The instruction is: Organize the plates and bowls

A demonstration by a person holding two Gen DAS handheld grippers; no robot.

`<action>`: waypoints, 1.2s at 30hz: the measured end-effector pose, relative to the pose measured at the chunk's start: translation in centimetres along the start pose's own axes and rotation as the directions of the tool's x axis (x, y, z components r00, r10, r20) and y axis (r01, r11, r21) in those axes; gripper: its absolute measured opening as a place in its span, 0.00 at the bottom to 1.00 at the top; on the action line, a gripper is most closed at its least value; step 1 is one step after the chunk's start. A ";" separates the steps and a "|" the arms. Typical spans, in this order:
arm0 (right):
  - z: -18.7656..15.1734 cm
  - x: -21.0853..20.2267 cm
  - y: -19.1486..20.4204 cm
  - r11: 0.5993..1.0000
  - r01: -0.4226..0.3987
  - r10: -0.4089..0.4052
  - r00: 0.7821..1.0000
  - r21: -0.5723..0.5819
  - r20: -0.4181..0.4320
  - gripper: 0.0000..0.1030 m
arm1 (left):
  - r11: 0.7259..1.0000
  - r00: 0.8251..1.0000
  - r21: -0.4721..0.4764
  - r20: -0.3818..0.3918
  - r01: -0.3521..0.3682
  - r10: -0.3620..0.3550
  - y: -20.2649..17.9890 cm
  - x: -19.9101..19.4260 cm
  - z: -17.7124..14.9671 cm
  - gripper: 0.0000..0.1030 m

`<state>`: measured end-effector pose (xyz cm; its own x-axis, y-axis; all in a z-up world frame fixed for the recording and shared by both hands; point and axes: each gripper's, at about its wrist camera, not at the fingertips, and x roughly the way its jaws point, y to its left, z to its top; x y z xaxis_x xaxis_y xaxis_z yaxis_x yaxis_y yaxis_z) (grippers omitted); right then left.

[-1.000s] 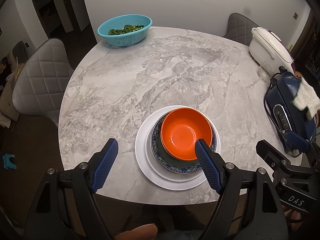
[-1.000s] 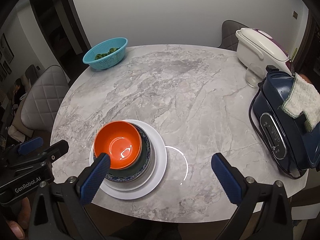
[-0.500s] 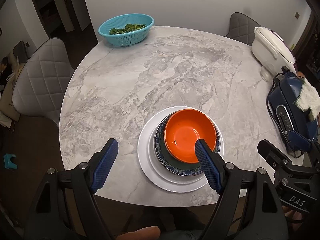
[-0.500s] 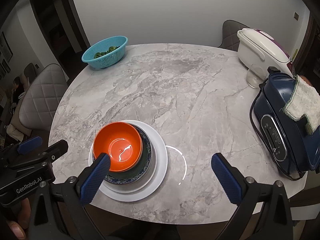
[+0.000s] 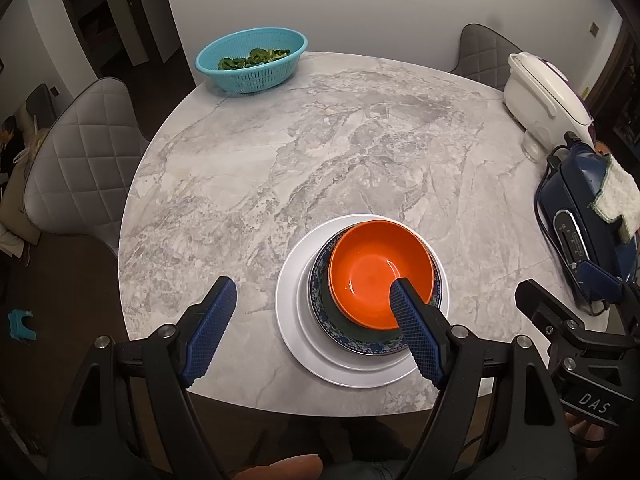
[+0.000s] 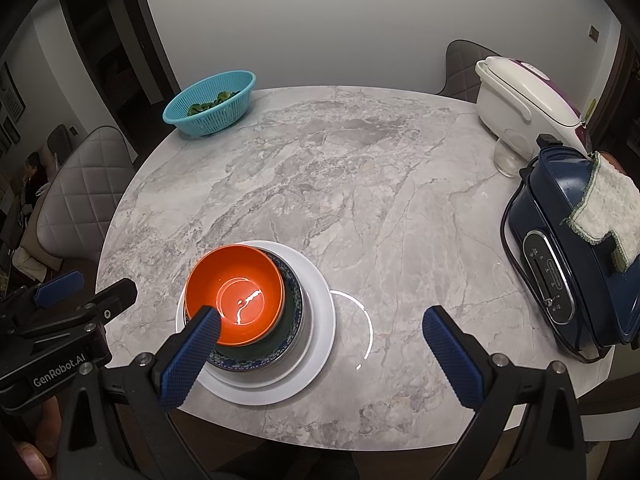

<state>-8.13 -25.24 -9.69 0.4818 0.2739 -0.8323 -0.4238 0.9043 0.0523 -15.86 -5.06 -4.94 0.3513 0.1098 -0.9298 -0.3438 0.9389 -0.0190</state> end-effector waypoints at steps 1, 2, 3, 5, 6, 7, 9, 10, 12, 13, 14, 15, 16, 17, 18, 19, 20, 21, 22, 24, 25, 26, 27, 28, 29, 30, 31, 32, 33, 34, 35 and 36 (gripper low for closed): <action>0.0 0.0 0.0 1.000 0.000 0.000 1.000 -0.001 0.000 1.00 | 1.000 1.000 0.001 0.001 0.000 0.000 0.0 0.0 0.0 0.76; 0.0 0.0 0.0 1.000 0.000 0.000 1.000 -0.001 -0.001 1.00 | 1.000 1.000 0.003 0.001 0.000 0.000 0.0 0.1 0.1 0.76; 0.0 0.0 0.0 1.000 -0.001 0.001 1.000 -0.002 -0.001 1.00 | 1.000 1.000 0.003 0.001 0.000 0.000 0.0 0.1 0.1 0.76; 0.0 0.0 0.0 1.000 0.000 0.000 1.000 -0.003 -0.001 1.00 | 1.000 1.000 0.005 -0.001 0.001 -0.001 0.0 0.2 0.3 0.76; 0.0 0.0 -0.1 1.000 -0.001 0.001 1.000 -0.003 -0.001 1.00 | 1.000 1.000 0.005 -0.001 0.001 -0.001 0.0 0.2 0.2 0.76; 0.1 0.1 -0.1 1.000 -0.001 0.001 1.000 -0.003 -0.002 1.00 | 1.000 1.000 0.008 -0.001 0.001 -0.001 -0.1 0.2 0.4 0.76; 0.1 0.1 -0.1 1.000 -0.001 0.001 1.000 -0.004 -0.001 1.00 | 1.000 1.000 0.009 0.000 0.002 -0.002 -0.1 0.3 0.4 0.76; 0.1 0.1 -0.1 1.000 -0.001 0.001 1.000 -0.004 -0.002 1.00 | 1.000 1.000 0.013 0.000 0.002 -0.002 -0.1 0.4 0.6 0.76; 0.1 0.1 -0.1 1.000 -0.001 0.001 1.000 -0.005 -0.002 1.00 | 1.000 1.000 0.010 0.000 0.001 -0.001 -0.1 0.4 0.5 0.76; 0.1 0.1 -0.1 1.000 -0.001 0.001 1.000 -0.004 -0.002 1.00 | 1.000 1.000 0.011 -0.001 0.002 -0.002 -0.1 0.4 0.5 0.76; 0.1 0.1 -0.1 1.000 -0.002 0.002 1.000 -0.006 -0.002 1.00 | 1.000 1.000 0.011 -0.001 0.001 -0.001 -0.1 0.3 0.5 0.76; 0.1 0.1 -0.1 1.000 -0.002 0.002 1.000 -0.005 -0.002 1.00 | 1.000 1.000 0.010 0.000 0.001 -0.001 -0.2 0.3 0.4 0.76; 0.2 0.1 -0.1 1.000 -0.001 0.001 1.000 -0.005 -0.002 1.00 | 1.000 1.000 0.011 0.001 0.000 0.000 -0.2 0.3 0.5 0.76; 0.1 0.1 -0.1 1.000 -0.001 0.001 1.000 -0.006 -0.003 1.00 | 1.000 1.000 0.014 0.001 0.001 -0.001 -0.2 0.4 0.6 0.76; 0.2 0.1 -0.1 1.000 -0.001 0.001 1.000 -0.005 -0.003 1.00 | 1.000 1.000 0.014 0.001 0.002 -0.002 -0.2 0.5 0.6 0.76; 0.2 0.1 -0.1 1.000 -0.001 0.001 1.000 -0.005 -0.003 1.00 | 1.000 1.000 0.013 0.000 0.001 -0.001 -0.2 0.5 0.6 0.76; 0.2 0.1 -0.1 1.000 -0.001 0.001 1.000 -0.006 -0.003 1.00 | 1.000 1.000 0.013 0.000 0.000 0.000 -0.2 0.4 0.5 0.76; 0.2 0.1 -0.1 1.000 -0.001 0.001 1.000 -0.006 -0.003 1.00 | 1.000 1.000 0.014 0.000 0.000 0.000 -0.2 0.5 0.6 0.76; 0.2 0.1 -0.1 1.000 -0.001 0.001 1.000 -0.006 -0.003 1.00 | 1.000 1.000 0.014 -0.001 0.002 -0.002 -0.2 0.5 0.6 0.76; 0.2 0.1 -0.1 1.000 -0.001 0.001 1.000 -0.007 -0.003 1.00 | 1.000 1.000 0.017 -0.001 0.003 -0.003 -0.2 0.6 0.7 0.76; 0.2 0.1 -0.1 1.000 -0.001 0.001 1.000 -0.007 -0.003 1.00 | 1.000 1.000 0.017 0.000 0.003 -0.003 -0.2 0.6 0.7 0.76; 0.2 0.1 -0.1 1.000 -0.001 0.001 1.000 -0.007 -0.003 1.00 | 1.000 1.000 0.017 0.000 0.003 -0.003 -0.2 0.6 0.7 0.76; 0.2 0.1 -0.1 1.000 -0.001 0.001 1.000 -0.007 -0.003 1.00 | 1.000 1.000 0.019 0.000 0.004 -0.004 -0.3 0.6 0.7 0.76; 0.2 0.1 -0.1 1.000 -0.001 0.001 1.000 -0.007 -0.003 1.00 | 1.000 1.000 0.019 0.001 0.003 -0.004 -0.3 0.6 0.7 0.76; 0.2 0.1 -0.1 1.000 -0.001 0.001 1.000 -0.007 -0.003 1.00 | 1.000 1.000 0.019 0.001 0.003 -0.003 -0.3 0.6 0.7 0.76; 0.2 0.1 -0.1 1.000 -0.001 0.001 1.000 -0.008 -0.004 1.00 | 1.000 1.000 0.019 0.000 0.004 -0.004 -0.3 0.6 0.8 0.76; 0.2 0.1 -0.1 1.000 -0.001 0.001 1.000 -0.008 -0.004 1.00 | 1.000 1.000 0.018 0.000 0.004 -0.004 -0.3 0.6 0.7 0.76; 0.2 0.1 -0.1 1.000 -0.001 0.001 1.000 -0.008 -0.004 1.00 | 1.000 1.000 0.018 0.000 0.004 -0.004 -0.3 0.6 0.7 0.76; 0.2 0.1 0.0 1.000 -0.002 0.002 1.000 -0.008 -0.004 1.00 | 1.000 1.000 0.019 0.000 0.003 -0.003 -0.3 0.6 0.7 0.76; 0.2 0.1 0.0 1.000 -0.001 0.001 1.000 -0.009 -0.004 1.00 | 1.000 1.000 0.020 -0.001 0.003 -0.003 -0.2 0.7 0.8 0.76; 0.2 0.2 -0.1 1.000 -0.002 0.002 1.000 -0.009 -0.005 1.00 | 1.000 1.000 0.021 -0.001 0.004 -0.004 -0.2 0.7 0.8 0.76; 0.2 0.2 -0.1 1.000 -0.002 0.002 1.000 -0.009 -0.005 1.00 | 1.000 1.000 0.023 -0.001 0.004 -0.004 -0.2 0.8 0.8 0.76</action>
<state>-7.82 -25.21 -9.76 0.4774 0.2745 -0.8347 -0.4321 0.9005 0.0490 -14.81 -4.92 -5.34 0.3517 0.1053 -0.9302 -0.3222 0.9466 -0.0146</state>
